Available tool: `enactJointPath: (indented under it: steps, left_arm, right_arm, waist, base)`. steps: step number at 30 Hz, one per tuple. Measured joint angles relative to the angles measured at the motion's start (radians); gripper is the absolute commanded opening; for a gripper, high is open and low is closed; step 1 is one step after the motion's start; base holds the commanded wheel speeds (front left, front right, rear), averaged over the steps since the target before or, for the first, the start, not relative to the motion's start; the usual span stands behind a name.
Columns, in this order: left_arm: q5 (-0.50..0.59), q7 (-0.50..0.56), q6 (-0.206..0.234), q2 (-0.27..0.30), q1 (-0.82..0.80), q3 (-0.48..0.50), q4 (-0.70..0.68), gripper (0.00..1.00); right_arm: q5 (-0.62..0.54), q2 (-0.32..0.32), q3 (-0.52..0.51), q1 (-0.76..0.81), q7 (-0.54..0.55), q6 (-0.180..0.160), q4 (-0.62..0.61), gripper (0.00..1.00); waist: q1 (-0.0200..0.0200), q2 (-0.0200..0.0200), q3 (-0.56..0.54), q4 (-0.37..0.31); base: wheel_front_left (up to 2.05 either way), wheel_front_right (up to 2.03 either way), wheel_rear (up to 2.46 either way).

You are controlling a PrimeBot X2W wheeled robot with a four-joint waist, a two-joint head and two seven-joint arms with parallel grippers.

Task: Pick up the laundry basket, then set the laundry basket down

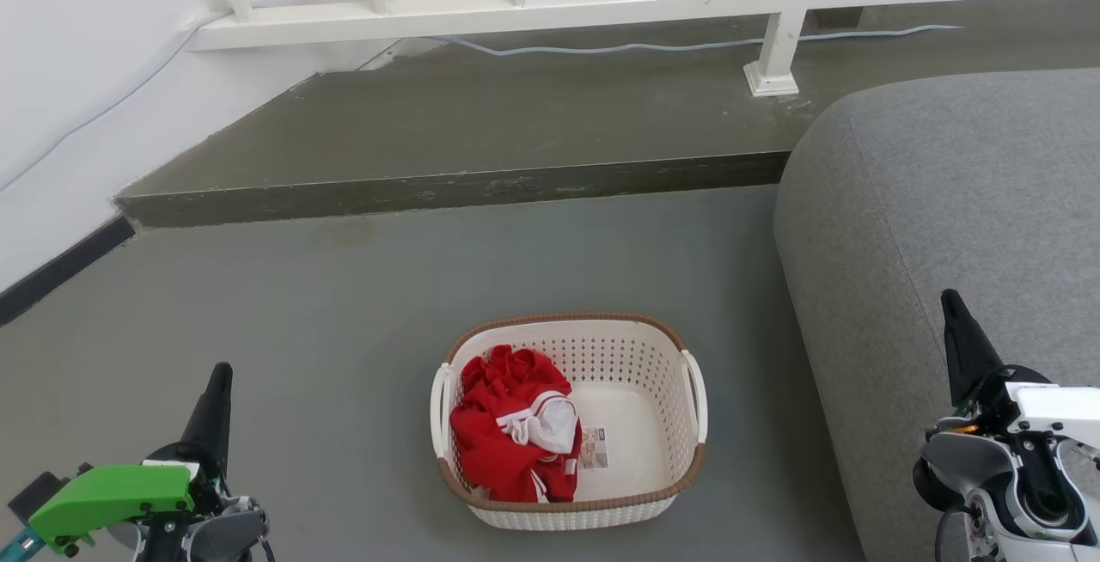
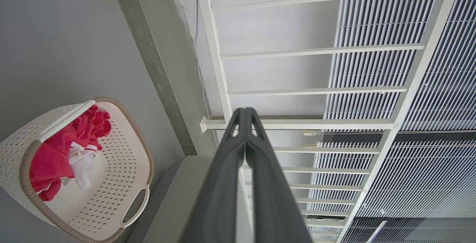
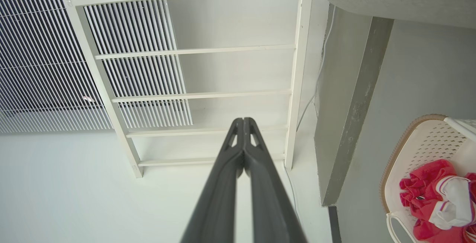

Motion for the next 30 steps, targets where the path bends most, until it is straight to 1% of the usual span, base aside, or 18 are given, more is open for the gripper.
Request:
enactJointPath:
  steps: [30]
  left_arm:
    - [0.0,0.0,0.0,-0.002,0.0,0.004,-0.001,0.0]
  right_arm:
    - [0.0,0.0,0.0,0.0,0.0,0.0,0.0,0.0]
  waist:
    - [0.0,0.0,0.0,0.0]
  base:
    - [0.0,0.0,0.0]
